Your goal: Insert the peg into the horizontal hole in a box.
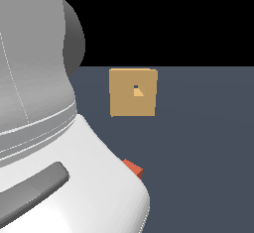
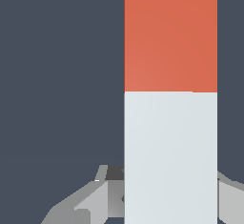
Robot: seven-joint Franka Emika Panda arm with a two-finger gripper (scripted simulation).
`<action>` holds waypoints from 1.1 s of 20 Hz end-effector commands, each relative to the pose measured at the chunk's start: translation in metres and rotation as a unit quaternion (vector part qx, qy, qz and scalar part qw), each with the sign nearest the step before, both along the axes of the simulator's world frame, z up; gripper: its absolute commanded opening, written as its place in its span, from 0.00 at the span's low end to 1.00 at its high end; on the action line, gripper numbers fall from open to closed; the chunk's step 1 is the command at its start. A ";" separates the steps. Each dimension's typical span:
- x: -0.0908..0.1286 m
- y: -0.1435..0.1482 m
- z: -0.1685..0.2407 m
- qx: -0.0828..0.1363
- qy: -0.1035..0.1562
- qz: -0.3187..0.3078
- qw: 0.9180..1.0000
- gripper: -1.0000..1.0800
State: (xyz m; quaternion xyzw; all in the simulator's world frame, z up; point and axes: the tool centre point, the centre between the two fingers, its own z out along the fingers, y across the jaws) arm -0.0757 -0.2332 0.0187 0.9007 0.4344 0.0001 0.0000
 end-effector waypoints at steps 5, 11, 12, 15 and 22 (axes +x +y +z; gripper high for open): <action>0.002 0.002 0.001 0.000 0.000 0.003 1.000 0.00; 0.023 0.023 0.010 -0.001 0.000 0.040 0.999 0.00; 0.029 0.029 0.012 -0.001 0.000 0.051 0.999 0.00; 0.051 0.055 0.022 -0.001 0.000 0.092 0.996 0.00; 0.105 0.150 0.053 -0.002 0.000 0.225 0.974 0.00</action>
